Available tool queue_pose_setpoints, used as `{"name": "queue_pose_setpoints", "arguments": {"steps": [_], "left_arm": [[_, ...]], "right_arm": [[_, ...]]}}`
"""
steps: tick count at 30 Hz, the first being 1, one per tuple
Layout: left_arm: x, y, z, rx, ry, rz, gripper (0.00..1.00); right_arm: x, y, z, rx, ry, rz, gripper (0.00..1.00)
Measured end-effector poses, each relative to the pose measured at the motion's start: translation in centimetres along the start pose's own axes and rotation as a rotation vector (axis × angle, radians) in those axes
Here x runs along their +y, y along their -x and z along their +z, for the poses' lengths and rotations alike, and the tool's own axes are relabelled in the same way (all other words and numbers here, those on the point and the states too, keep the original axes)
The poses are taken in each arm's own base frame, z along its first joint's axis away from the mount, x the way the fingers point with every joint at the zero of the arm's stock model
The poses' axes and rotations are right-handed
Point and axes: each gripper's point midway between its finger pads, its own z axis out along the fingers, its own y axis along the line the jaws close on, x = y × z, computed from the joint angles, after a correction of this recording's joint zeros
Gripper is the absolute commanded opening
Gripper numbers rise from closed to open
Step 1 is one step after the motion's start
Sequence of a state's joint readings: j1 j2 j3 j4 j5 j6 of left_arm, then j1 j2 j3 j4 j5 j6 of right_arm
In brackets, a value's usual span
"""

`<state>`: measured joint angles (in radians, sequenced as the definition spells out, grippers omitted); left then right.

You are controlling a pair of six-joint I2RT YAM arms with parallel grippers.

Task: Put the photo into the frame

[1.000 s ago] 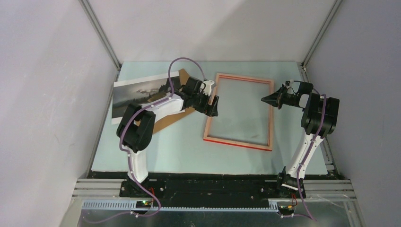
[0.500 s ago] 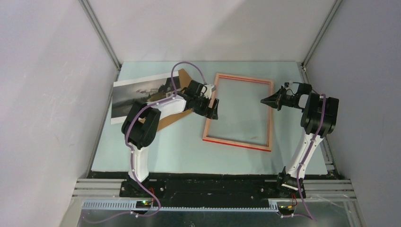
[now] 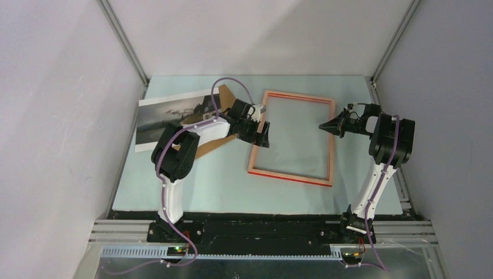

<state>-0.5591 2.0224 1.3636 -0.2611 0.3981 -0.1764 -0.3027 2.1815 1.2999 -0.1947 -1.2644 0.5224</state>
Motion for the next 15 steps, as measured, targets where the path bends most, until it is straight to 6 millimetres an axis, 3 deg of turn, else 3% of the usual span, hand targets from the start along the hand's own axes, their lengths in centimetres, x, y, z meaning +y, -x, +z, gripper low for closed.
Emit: {"name": "queue_pose_setpoints", "arguments": {"steps": [15], "left_arm": [[-0.16, 0.09, 0.10, -0.004, -0.010, -0.006, 1.00]], "right_arm": [[-0.05, -0.07, 0.18, 0.002, -0.003, -0.006, 0.00]]}}
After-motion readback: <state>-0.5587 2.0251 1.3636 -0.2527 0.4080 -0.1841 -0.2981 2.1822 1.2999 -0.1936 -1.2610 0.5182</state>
